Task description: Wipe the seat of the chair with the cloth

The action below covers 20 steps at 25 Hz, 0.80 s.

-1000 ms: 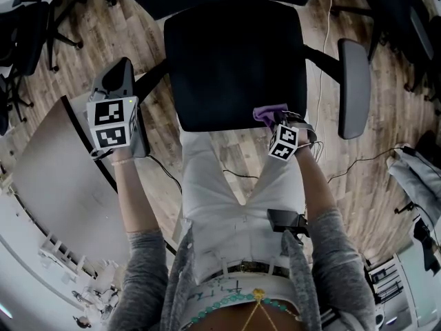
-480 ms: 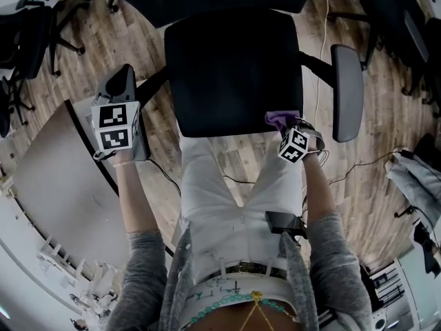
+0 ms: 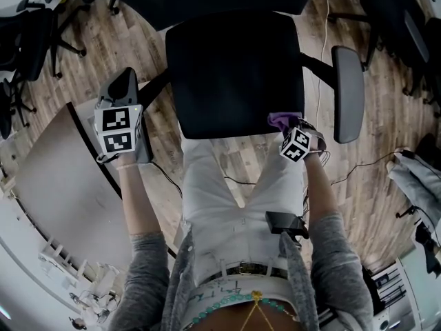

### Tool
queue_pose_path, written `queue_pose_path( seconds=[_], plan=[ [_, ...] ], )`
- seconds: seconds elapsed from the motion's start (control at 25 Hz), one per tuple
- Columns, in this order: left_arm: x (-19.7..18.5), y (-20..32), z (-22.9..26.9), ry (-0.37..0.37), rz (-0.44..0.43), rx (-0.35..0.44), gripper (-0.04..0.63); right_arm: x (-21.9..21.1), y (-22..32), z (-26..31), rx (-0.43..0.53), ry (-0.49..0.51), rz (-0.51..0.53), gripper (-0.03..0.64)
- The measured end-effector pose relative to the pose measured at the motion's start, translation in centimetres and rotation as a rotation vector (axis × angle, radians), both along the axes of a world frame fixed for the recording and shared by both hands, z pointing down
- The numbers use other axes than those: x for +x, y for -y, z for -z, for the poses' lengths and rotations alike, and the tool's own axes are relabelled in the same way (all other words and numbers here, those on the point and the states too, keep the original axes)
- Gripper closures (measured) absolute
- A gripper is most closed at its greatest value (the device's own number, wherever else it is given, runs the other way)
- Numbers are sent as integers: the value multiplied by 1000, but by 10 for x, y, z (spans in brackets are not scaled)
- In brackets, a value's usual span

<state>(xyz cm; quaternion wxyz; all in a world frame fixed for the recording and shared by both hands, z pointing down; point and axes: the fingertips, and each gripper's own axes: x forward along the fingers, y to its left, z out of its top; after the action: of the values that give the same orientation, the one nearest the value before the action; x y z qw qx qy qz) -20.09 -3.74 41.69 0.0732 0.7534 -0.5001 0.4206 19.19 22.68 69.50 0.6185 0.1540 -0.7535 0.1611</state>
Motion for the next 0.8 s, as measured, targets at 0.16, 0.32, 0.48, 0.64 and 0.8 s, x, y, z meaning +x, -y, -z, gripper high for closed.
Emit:
queue_pose_path(
  seconds=[0.16,0.32,0.48,0.64,0.8],
  plan=[
    [0,0,-1,9,-1,1,598,-1,-1,1,-30,5,-37,569],
    [1,-1,-2,12,0,0,597,0,-2,1,-80,-1,-63,569],
    [3,-1,-1,4,-1,-3,598,0,-2,5,-114,-15,-71,569],
    [3,0,-1,2,-3,-5,597,-8,3,12,-113,-9,-77,569],
    [1,-1,-2,12,-3,-5,597,-26,13,22,-102,26,-71,569]
  ],
)
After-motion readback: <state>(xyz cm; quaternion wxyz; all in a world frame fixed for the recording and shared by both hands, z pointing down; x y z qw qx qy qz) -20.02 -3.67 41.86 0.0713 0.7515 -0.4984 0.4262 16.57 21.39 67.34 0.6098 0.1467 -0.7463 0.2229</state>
